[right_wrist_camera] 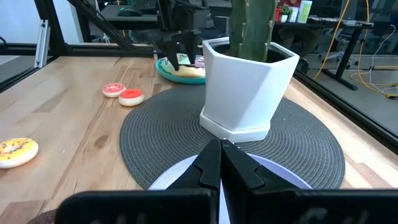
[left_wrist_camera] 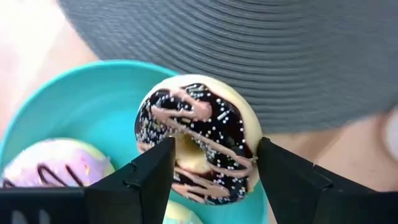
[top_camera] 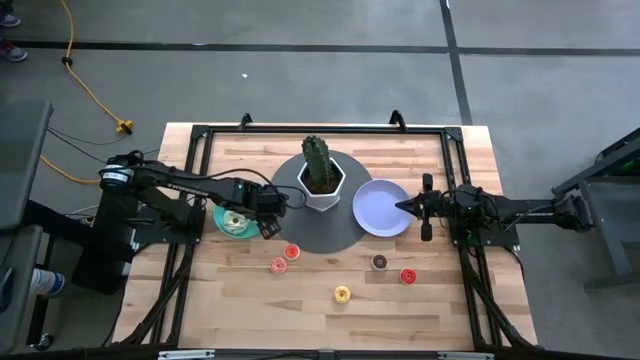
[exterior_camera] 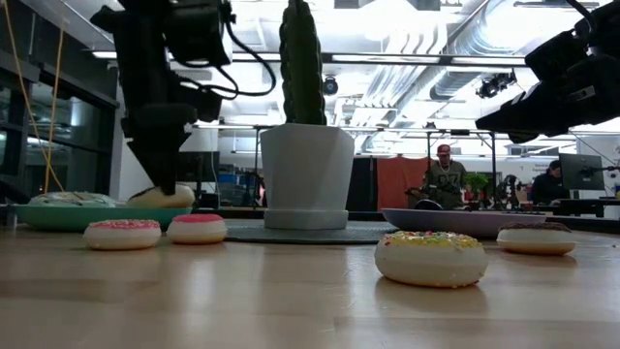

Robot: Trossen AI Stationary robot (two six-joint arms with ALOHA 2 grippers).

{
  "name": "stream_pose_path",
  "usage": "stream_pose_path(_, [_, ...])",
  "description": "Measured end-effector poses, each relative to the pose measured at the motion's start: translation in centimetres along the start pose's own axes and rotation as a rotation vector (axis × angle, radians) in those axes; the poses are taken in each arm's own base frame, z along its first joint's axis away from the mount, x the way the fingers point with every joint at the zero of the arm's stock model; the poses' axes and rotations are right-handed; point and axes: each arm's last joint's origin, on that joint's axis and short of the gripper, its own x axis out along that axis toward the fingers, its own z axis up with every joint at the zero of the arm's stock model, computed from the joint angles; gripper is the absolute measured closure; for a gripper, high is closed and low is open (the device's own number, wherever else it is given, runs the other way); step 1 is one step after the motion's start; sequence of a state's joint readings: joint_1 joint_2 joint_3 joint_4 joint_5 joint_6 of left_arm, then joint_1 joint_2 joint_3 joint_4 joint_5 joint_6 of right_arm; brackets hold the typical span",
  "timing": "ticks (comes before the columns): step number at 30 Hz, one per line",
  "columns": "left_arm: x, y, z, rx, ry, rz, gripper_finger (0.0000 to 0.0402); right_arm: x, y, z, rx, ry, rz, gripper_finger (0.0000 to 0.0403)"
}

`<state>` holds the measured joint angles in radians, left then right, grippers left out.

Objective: Pick & Place donuts
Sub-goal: Put the big black donut on the green plate

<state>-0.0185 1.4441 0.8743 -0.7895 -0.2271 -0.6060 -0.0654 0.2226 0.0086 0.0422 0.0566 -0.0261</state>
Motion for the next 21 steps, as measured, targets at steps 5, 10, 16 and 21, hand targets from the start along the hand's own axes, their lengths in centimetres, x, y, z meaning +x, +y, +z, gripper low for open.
stream_pose_path(5, [0.54, 0.53, -0.15, -0.015, 0.011, 0.015, 0.0185, 0.00, 0.00, 0.01, 0.000, 0.000, 0.000, 0.0402])
stream_pose_path(10, [0.54, 0.48, -0.10, -0.017, 0.006, 0.008, 0.0185, 0.00, 0.00, 0.01, 0.000, 0.000, 0.000, 0.0402])
stream_pose_path(16, [0.54, 0.38, -0.06, -0.019, 0.012, -0.015, 0.0185, 0.00, 0.00, 0.00, 0.000, 0.000, -0.001, 0.0402])
stream_pose_path(21, [0.54, 0.31, -0.05, -0.021, 0.017, -0.031, 0.0187, 0.00, 0.00, 0.01, 0.000, 0.000, 0.000, 0.0402])
